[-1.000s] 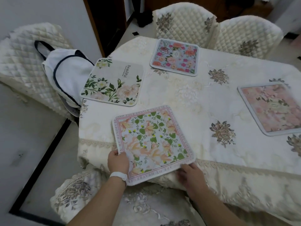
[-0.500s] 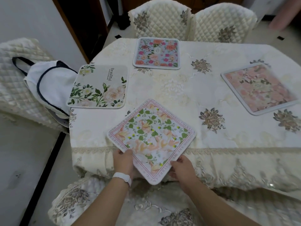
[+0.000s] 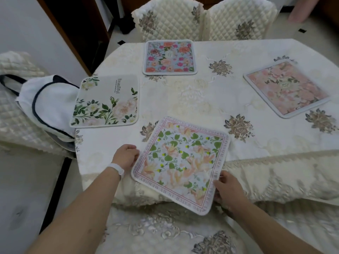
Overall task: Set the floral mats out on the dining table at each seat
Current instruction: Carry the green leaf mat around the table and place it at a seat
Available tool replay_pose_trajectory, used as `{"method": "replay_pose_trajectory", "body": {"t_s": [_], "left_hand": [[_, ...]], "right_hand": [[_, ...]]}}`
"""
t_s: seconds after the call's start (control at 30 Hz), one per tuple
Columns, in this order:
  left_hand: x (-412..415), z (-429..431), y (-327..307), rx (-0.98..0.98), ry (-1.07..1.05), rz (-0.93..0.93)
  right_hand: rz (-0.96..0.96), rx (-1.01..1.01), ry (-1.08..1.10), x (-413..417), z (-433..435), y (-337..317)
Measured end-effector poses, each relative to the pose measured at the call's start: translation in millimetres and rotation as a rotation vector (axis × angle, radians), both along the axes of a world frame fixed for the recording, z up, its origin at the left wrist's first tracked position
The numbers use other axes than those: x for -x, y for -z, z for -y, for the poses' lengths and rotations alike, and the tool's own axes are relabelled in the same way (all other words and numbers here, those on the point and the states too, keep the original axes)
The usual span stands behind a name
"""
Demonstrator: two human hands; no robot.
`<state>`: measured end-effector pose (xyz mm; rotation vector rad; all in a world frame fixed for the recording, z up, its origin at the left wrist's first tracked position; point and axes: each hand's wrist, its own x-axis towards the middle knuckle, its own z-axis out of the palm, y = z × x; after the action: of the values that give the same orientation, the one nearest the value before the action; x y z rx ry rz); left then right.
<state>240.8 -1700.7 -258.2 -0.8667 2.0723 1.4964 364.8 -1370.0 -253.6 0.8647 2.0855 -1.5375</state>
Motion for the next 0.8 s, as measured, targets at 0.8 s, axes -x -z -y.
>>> {"method": "replay_pose_trajectory", "body": {"t_s": [0.8], "left_hand": [[-77,11,-5,0.23,-0.022,-0.186]], "right_hand": [[-0.077,-0.278,-0.165,53,37,6]]}}
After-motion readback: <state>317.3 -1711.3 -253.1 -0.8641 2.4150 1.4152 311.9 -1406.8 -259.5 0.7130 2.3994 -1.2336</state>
